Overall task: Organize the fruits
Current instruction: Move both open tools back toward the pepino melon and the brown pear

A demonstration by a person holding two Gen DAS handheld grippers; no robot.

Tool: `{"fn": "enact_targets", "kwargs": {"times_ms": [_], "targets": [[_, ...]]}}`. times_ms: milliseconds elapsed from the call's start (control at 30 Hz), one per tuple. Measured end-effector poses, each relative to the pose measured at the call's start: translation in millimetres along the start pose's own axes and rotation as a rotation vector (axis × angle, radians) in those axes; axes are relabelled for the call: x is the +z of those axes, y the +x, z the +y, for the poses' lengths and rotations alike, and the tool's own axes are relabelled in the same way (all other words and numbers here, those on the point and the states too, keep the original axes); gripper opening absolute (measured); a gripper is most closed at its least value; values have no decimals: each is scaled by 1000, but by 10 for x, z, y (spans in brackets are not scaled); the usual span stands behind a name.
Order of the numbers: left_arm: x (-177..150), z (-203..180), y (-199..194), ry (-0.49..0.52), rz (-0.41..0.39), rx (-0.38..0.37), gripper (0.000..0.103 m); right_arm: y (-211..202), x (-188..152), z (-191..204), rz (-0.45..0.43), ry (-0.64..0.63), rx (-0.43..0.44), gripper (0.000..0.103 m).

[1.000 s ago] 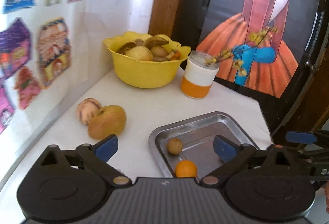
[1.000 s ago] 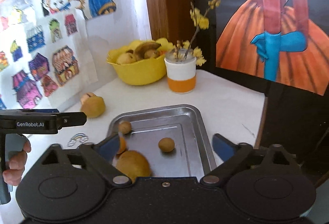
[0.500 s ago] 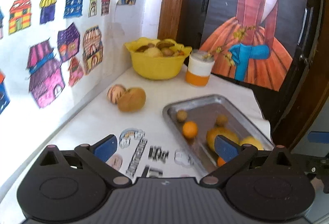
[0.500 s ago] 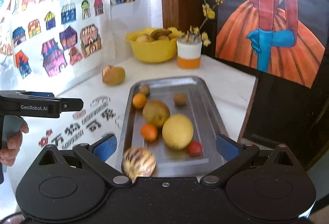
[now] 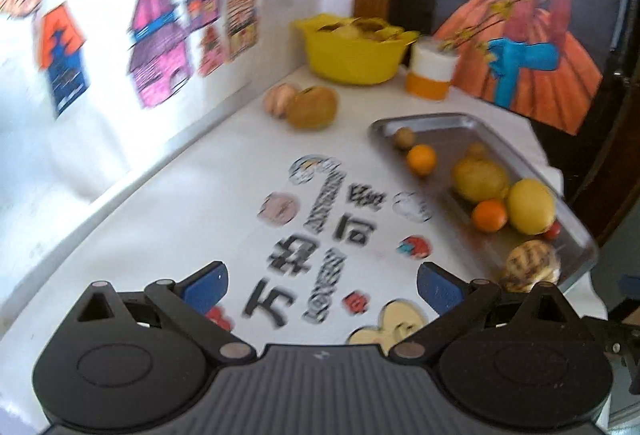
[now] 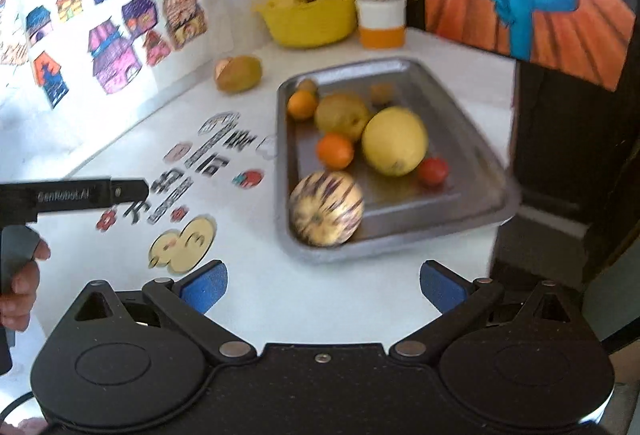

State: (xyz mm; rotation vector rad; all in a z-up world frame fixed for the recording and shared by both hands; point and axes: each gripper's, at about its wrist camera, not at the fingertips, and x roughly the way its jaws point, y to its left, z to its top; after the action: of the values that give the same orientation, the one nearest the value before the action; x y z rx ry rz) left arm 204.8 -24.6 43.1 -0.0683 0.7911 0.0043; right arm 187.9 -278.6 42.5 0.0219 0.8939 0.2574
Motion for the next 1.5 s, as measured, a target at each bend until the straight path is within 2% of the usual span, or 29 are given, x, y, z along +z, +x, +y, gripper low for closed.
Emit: {"fn": "enact_targets", "kwargs": {"times_ms": [300, 533, 667, 767, 967, 1100, 1267, 1500], "targets": [[-60, 280, 11, -82, 31, 56, 102, 25, 47, 95, -8, 0, -1, 102], [-85, 399, 40, -114, 38, 72, 102, 30, 148, 199, -32, -23, 16, 102], [-82, 478, 51, -144, 33, 54, 102, 61, 194, 216, -45, -24, 22, 102], [-68, 533, 75, -172, 33, 52, 102, 63, 239, 229, -71, -32, 26, 102], [5, 619, 163, -178, 29, 75, 102, -8, 374, 358, -210, -102, 6, 102], [110, 655, 225, -138, 13, 98, 102, -35, 547, 496, -272, -194, 25, 102], [415, 627, 285, -45, -33, 118, 102, -63, 892, 681, -338, -354, 26, 102], [918, 569, 346, 28, -130, 127, 102, 125, 1512, 836, -348, -485, 43, 102]]}}
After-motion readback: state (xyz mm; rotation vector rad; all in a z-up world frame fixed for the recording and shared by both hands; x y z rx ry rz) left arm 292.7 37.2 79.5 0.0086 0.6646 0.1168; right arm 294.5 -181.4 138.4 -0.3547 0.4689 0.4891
